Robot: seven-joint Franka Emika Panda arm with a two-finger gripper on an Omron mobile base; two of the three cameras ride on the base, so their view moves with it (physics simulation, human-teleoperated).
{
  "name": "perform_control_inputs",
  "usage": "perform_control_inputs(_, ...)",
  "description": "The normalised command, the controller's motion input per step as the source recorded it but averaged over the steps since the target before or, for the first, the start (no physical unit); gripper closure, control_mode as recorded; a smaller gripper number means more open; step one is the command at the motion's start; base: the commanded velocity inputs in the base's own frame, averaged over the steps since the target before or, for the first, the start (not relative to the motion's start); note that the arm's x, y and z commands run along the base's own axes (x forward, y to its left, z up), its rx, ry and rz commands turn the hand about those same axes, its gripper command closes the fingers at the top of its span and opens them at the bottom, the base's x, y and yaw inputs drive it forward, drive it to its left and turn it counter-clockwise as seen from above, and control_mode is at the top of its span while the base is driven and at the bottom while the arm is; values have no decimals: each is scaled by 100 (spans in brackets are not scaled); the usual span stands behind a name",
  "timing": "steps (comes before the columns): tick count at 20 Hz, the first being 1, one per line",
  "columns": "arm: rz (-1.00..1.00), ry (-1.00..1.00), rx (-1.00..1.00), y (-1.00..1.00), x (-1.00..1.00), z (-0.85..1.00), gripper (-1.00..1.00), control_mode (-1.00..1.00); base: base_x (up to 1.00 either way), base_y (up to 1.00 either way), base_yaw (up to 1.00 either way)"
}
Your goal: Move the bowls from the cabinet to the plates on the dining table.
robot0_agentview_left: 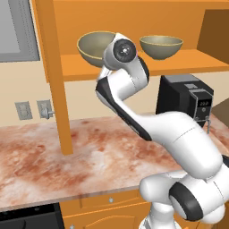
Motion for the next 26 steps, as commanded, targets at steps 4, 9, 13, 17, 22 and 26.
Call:
perform_control_inputs(4,0,3,0,-25,-69,27,100,-100,0,0,0)
perform_control_inputs(9,-1,4,0,-25,-69,22,100,-100,0,0,0)
perform_control_inputs(13,-2,1,0,-30,-71,9,100,-100,0,0,0)
perform_control_inputs(17,-3,0,0,-35,-62,0,100,-100,0,0,0)
perform_control_inputs(22,-2,0,0,-44,-58,0,100,-100,0,0,0)
perform_control_inputs(26,-1,1,0,-43,-53,2,100,-100,0,0,0)
